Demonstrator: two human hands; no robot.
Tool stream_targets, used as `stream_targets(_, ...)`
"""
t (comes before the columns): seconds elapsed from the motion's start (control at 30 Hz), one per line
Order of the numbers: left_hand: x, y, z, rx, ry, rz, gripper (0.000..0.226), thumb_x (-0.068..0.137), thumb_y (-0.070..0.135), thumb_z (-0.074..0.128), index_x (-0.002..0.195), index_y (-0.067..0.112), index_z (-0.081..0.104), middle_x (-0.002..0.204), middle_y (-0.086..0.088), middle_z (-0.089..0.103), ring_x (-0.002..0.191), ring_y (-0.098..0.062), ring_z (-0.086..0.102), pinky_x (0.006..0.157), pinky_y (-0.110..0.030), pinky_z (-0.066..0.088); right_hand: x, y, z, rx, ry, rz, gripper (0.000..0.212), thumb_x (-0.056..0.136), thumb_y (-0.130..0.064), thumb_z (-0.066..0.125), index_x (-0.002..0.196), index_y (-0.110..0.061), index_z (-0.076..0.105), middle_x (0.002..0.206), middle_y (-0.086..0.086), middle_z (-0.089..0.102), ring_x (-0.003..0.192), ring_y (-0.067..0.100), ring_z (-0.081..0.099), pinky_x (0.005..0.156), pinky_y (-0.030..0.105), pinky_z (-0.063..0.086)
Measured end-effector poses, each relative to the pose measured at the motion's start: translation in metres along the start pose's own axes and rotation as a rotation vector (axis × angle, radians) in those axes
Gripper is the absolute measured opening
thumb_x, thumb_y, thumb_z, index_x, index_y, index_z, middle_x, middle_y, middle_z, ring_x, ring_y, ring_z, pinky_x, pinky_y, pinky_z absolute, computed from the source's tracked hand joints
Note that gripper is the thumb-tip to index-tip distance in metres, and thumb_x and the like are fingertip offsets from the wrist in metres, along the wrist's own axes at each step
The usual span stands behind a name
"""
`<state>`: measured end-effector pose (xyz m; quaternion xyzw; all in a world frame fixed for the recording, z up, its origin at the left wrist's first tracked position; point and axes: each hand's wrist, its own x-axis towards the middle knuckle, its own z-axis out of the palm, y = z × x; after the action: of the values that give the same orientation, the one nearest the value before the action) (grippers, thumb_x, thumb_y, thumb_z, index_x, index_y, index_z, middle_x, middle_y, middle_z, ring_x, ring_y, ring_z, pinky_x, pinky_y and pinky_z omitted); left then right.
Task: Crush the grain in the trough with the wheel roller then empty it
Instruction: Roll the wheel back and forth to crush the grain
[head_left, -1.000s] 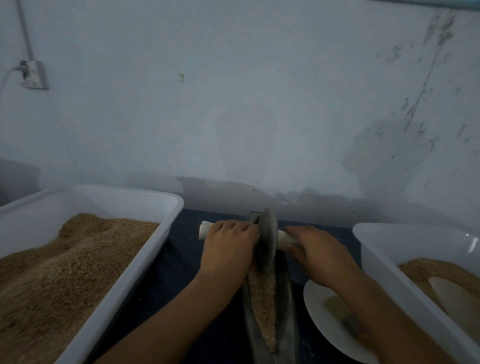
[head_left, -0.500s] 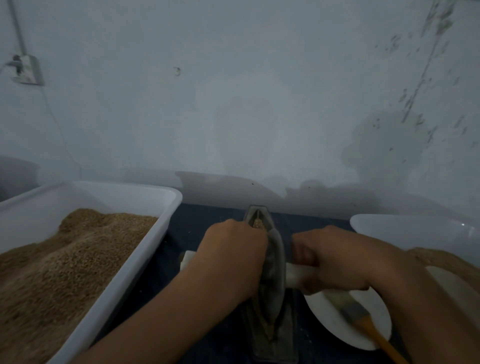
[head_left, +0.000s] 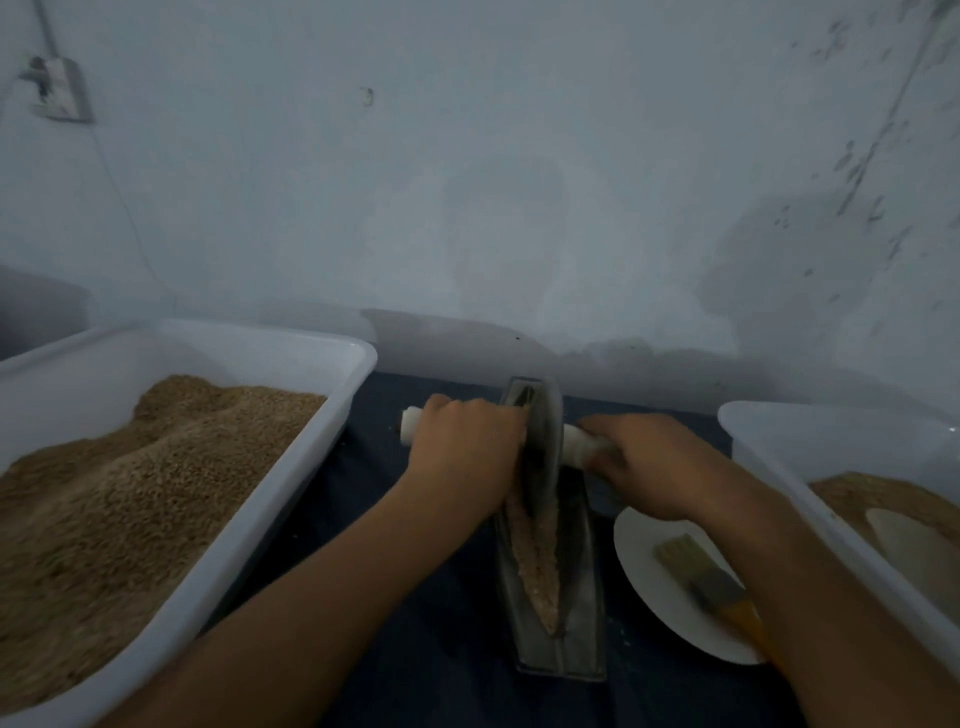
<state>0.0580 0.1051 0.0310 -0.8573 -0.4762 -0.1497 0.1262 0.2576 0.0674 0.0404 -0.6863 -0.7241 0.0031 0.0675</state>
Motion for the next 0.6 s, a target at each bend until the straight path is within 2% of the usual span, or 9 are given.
stream_targets(0.07,0.002,0.001,0.011,-0.017,0.088,-0.010,0.005,0.091,0.028,0.057,0.095,0.030,0.054,0.094,0.005,0.068,0.085,-0.019,0.062,0.079,-0.035,0.035,0.005,0.006,0.013,0.009,0.100,-0.004,0.024,0.097,-0.028,0.049,0.118,-0.032,0.059,0.113,0.000,0.065,0.102,0.025,0.060,0.082,0.041,0.051)
stream_targets(0.17,0.005,0.000,0.021,-0.062,0.134,0.002,0.022,0.091,0.028,0.056,0.114,0.032,0.058,0.106,0.008,0.068,0.096,-0.018,0.062,0.090,-0.034,0.037,0.006,0.009,0.021,0.010,0.193,-0.016,0.043,0.101,-0.030,0.044,0.144,-0.034,0.046,0.135,0.001,0.058,0.119,0.027,0.054,0.094,0.044,0.046)
stream_targets(0.23,0.005,0.000,0.018,-0.074,0.135,0.005,0.021,0.092,0.029,0.055,0.113,0.031,0.058,0.105,0.008,0.067,0.095,-0.018,0.062,0.088,-0.035,0.037,0.006,0.009,0.022,0.025,0.191,-0.021,0.039,0.100,-0.029,0.047,0.139,-0.033,0.051,0.128,0.003,0.061,0.114,0.028,0.056,0.090,0.043,0.048)
stream_targets(0.3,0.003,0.001,0.012,-0.062,0.100,0.004,0.016,0.092,0.029,0.056,0.108,0.029,0.058,0.099,0.007,0.066,0.089,-0.019,0.061,0.081,-0.036,0.037,0.006,0.007,0.016,0.026,0.166,-0.032,0.023,0.096,-0.029,0.051,0.117,-0.033,0.061,0.110,0.002,0.065,0.099,0.025,0.060,0.078,0.039,0.050)
stream_targets(0.37,0.001,0.000,0.002,-0.048,0.030,0.004,0.011,0.089,0.029,0.058,0.100,0.028,0.056,0.091,0.005,0.064,0.076,-0.018,0.055,0.073,-0.034,0.036,0.002,0.002,0.003,0.029,0.100,-0.044,0.008,0.091,-0.031,0.057,0.089,-0.039,0.056,0.091,-0.004,0.063,0.085,0.020,0.060,0.066,0.034,0.047)
stream_targets(0.4,0.000,-0.001,-0.003,-0.039,-0.010,0.010,0.008,0.088,0.029,0.060,0.095,0.027,0.056,0.087,0.004,0.063,0.069,-0.017,0.050,0.068,-0.034,0.036,-0.001,-0.001,-0.004,0.020,0.065,-0.060,0.014,0.089,-0.032,0.060,0.082,-0.041,0.051,0.085,-0.008,0.060,0.079,0.016,0.058,0.061,0.031,0.044)
stream_targets(0.47,-0.003,0.000,-0.016,-0.011,-0.062,0.029,0.015,0.086,0.028,0.062,0.079,0.024,0.050,0.075,0.003,0.054,0.058,-0.013,0.039,0.061,-0.032,0.036,-0.010,-0.010,-0.017,-0.029,-0.023,-0.076,0.018,0.087,-0.036,0.063,0.077,-0.040,0.049,0.079,-0.012,0.058,0.073,0.010,0.055,0.055,0.028,0.037)
stream_targets(0.53,-0.008,0.002,-0.027,0.014,-0.079,0.057,0.030,0.086,0.027,0.064,0.068,0.022,0.040,0.066,0.005,0.042,0.054,-0.011,0.033,0.055,-0.029,0.034,-0.020,-0.019,-0.027,-0.095,-0.089,-0.096,0.012,0.086,-0.043,0.063,0.084,-0.033,0.056,0.081,-0.010,0.060,0.072,0.007,0.055,0.056,0.028,0.040)
stream_targets(0.6,-0.015,0.005,-0.037,0.032,-0.077,0.096,0.035,0.085,0.028,0.065,0.065,0.022,0.037,0.064,0.005,0.038,0.053,-0.010,0.032,0.050,-0.027,0.029,-0.031,-0.028,-0.037,-0.123,-0.139,-0.119,0.021,0.085,-0.052,0.059,0.089,-0.031,0.057,0.084,-0.011,0.060,0.075,0.006,0.055,0.061,0.027,0.044)
